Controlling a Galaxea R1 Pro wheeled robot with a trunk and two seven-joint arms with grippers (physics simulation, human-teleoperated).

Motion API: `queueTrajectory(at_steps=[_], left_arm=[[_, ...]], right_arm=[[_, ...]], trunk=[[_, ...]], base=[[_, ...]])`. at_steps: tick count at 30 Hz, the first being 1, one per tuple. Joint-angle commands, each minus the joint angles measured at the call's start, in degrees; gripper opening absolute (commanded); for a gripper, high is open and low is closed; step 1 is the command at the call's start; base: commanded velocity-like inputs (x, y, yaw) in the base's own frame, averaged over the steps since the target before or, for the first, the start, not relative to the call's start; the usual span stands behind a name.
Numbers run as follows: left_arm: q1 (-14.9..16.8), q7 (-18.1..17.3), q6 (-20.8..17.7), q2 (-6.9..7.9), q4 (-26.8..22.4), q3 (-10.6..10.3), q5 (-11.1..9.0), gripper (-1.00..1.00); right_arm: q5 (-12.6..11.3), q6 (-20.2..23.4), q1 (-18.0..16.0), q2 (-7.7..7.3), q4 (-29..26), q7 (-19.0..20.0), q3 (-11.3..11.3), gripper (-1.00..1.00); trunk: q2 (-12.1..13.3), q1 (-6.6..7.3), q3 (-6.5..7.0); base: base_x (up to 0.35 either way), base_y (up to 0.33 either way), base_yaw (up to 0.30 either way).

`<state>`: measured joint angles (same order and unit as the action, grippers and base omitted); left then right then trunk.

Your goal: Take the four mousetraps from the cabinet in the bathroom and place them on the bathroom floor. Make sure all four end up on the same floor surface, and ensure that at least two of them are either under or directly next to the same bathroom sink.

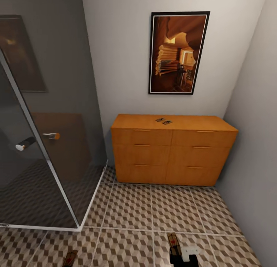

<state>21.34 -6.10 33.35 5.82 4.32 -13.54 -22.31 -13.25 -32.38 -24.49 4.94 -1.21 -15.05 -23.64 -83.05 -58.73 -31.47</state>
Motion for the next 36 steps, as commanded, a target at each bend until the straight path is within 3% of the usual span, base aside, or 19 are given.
queueTrajectory(at_steps=[1,8,10,13,18,20,22,24,36], left_arm=[[0.11,-0.4,0.31,-0.02,0.25,-0.26,-0.45,-1.0],[0.11,-0.4,0.31,-0.2,0.25,-0.26,-0.45,-1.0],[0.11,-0.35,0.31,-0.18,0.25,-0.26,-0.45,-1.0],[0.11,-0.29,0.31,-0.05,0.23,-0.2,-0.5,-1.0],[0.11,1.83,0.31,0.78,0.07,0.04,-0.72,-1.0],[0.11,7.6,0.31,0.73,-0.14,0.18,-0.87,-1.0],[0.11,17.18,0.31,0.44,-1.2,0.14,-0.9,-1.0],[0.11,20.69,0.35,0.27,-2.33,-0.06,-0.89,-1.0],[0.11,20.06,0.82,0.0,-2.09,-0.34,-0.95,-1.0]], right_arm=[[-0.53,-0.23,-0.03,-0.33,0.08,0.0,-0.58,-1.0],[-0.49,-0.39,-0.03,-5.21,0.07,1.37,-0.62,-1.0],[-0.57,-0.45,-0.03,-7.5,0.07,5.82,-0.62,-1.0],[-0.61,-0.51,-0.02,-8.65,0.07,10.07,-0.62,-1.0],[-0.78,-0.78,-0.02,-9.06,-0.06,12.13,-0.51,-1.0],[-1.03,-0.82,-0.03,-9.09,-0.2,12.35,-0.45,-1.0],[-1.4,-0.83,-0.02,-8.85,-0.64,12.45,-0.39,-1.0],[-1.49,-0.84,-0.02,-8.67,-0.83,12.43,-0.4,-1.0],[-1.6,-0.84,-0.03,-8.6,-0.76,12.41,-0.4,-1.0]], trunk=[[-0.03,0.0,-0.06],[-0.03,0.0,-0.06],[-0.03,0.0,-0.06],[-0.03,0.0,-0.06],[-0.03,0.0,-0.06],[-0.03,0.0,-0.06],[-0.03,0.0,-0.06],[-0.03,0.0,-0.06],[-0.03,0.0,-0.06]], base=[[0.0,0.0,0.251],[0.0,0.0,0.25],[0.0,0.0,0.25],[0.0,0.0,0.245],[0.0,0.0,0.238],[0.0,0.0,0.232],[0.0,0.0,0.213],[0.0,0.0,0.192],[0.0,0.0,0.171]])
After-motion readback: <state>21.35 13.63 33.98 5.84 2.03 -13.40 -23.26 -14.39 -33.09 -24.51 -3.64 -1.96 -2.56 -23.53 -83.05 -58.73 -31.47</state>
